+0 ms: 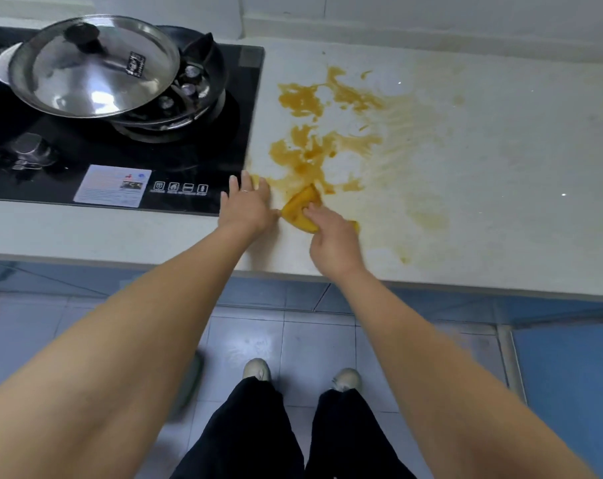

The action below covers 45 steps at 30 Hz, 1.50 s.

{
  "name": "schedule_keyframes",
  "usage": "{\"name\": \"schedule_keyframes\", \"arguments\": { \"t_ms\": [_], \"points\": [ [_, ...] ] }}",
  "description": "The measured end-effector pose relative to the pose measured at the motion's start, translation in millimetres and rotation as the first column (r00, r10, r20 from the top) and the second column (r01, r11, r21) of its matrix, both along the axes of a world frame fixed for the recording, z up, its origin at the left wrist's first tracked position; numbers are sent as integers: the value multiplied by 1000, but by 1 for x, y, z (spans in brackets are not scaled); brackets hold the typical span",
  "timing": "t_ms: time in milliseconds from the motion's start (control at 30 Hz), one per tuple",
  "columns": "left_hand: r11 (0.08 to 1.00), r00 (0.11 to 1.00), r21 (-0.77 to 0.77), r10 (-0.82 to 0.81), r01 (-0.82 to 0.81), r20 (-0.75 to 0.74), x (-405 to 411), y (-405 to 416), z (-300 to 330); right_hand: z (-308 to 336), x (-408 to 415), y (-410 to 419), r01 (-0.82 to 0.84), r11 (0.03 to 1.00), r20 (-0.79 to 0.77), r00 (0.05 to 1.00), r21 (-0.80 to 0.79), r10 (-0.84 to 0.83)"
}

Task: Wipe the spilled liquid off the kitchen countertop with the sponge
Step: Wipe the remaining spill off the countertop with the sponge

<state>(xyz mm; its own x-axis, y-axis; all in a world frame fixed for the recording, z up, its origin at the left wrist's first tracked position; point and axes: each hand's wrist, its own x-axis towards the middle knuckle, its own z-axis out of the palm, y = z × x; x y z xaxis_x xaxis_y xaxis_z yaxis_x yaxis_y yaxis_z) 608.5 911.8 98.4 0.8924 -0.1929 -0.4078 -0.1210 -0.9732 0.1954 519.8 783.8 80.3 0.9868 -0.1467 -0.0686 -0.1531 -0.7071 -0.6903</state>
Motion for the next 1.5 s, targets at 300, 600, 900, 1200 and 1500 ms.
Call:
{"name": "schedule_keyframes", "arguments": {
  "t_ms": [300, 600, 900, 1200, 1500],
  "points": [
    [995, 995, 41, -95, 95, -21, 10, 7, -1, 9, 18, 2, 212, 975, -56, 975, -73, -216],
    [988, 986, 31, -152, 154, -62, 12, 15, 5, 18, 21, -11, 389, 917, -114, 911, -85, -397],
    [983, 982, 11, -180, 181, -58, 13, 20, 5, 20, 28, -14, 416, 904, -142, 893, -100, -427],
    [975, 971, -34, -222, 220, -92, 17, 28, 7, 17, 46, 0, 423, 901, -130, 892, -99, -433],
    [968, 965, -35, -249, 247, -81, 18, 32, 8, 13, 49, 23, 312, 946, -93, 943, -88, -320]
  ]
}}
